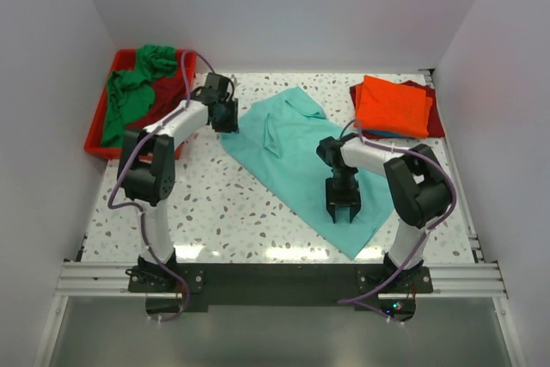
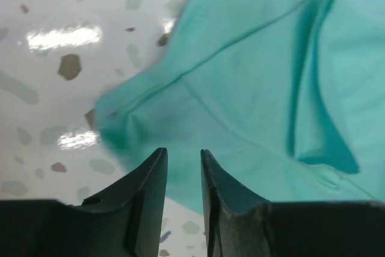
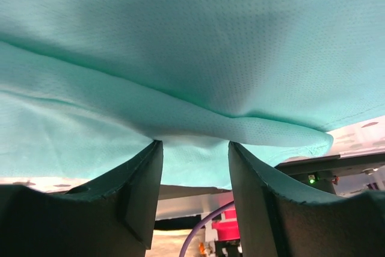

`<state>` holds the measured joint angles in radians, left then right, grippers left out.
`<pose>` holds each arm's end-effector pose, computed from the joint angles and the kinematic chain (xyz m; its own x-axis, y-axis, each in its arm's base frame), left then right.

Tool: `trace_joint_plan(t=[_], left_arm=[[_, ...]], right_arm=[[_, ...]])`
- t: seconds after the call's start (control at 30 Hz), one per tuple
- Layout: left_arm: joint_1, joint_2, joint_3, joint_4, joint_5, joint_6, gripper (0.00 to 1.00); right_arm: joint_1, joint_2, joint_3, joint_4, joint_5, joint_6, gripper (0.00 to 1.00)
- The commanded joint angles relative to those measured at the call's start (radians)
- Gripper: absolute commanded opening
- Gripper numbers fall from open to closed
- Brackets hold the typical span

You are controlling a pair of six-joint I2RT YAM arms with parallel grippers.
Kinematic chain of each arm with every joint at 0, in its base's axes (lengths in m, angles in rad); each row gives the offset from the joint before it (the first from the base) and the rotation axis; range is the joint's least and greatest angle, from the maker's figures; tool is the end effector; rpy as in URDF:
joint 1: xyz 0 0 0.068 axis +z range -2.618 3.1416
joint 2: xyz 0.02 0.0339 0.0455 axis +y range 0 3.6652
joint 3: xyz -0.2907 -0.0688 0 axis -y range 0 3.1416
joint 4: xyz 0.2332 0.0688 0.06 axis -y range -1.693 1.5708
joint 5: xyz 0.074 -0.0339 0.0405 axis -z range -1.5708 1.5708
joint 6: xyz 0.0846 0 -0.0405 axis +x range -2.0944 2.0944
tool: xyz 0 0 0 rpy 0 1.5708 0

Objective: Fold and stack the t-shirts
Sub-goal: Fold the tshirt

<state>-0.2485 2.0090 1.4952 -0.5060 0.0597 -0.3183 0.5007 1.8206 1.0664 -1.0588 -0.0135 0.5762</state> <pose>0.4435 -0.1178 0.1794 -0.8707 -0.1014 -0.4813 0.0035 0.9772 -0.2121 0.2318 0.1282 0.1253 -0.9741 0.0880 0.2083 0.0639 0.9908 -0.1197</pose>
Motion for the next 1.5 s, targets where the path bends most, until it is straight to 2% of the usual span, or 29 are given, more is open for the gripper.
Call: trace_joint_plan(t=[0.0, 0.23, 0.33, 0.53, 0.77, 0.93, 1.3, 1.37, 1.4, 1.47], left_arm=[[-0.037, -0.064, 0.086, -0.019, 0.009, 0.019, 0.34], [-0.041, -0.043, 0.079, 0.007, 0.067, 0.001, 0.34], [-0.041, -0.036, 0.016, 0.096, 0.146, -0.028, 0.34], [-0.040, 0.036, -0.035, 0.109, 0.196, -0.024, 0.34], [0.003, 0.039, -0.122, 0.096, 0.109, -0.002, 0.33], [0.044, -0.016, -0.213, 0.099, 0.069, 0.024, 0.33], [0.045, -0.148, -0.331, 0.076, -0.001, 0.044, 0.33], [0.038, -0.174, -0.323, 0.077, -0.008, 0.051, 0.36], [0.025, -0.180, -0.302, 0.072, -0.015, 0.068, 0.43], [0.000, -0.188, -0.265, 0.058, -0.032, 0.087, 0.46]], right_arm=[[0.007, -0.043, 0.073, -0.030, 0.053, 0.008, 0.52], [0.007, -0.032, 0.148, -0.034, 0.032, -0.004, 0.54], [0.007, -0.001, 0.144, -0.004, 0.017, -0.007, 0.53], [0.006, 0.046, 0.115, 0.060, 0.015, -0.019, 0.53], [0.022, 0.054, 0.079, 0.082, 0.015, -0.029, 0.53], [0.067, 0.062, 0.081, 0.079, -0.017, -0.042, 0.53], [0.159, 0.083, 0.119, 0.042, -0.016, -0.061, 0.53], [0.164, 0.075, 0.138, 0.023, -0.002, -0.059, 0.54], [0.162, 0.069, 0.147, 0.016, 0.006, -0.059, 0.54], [0.162, 0.045, 0.176, -0.009, 0.010, -0.049, 0.54]])
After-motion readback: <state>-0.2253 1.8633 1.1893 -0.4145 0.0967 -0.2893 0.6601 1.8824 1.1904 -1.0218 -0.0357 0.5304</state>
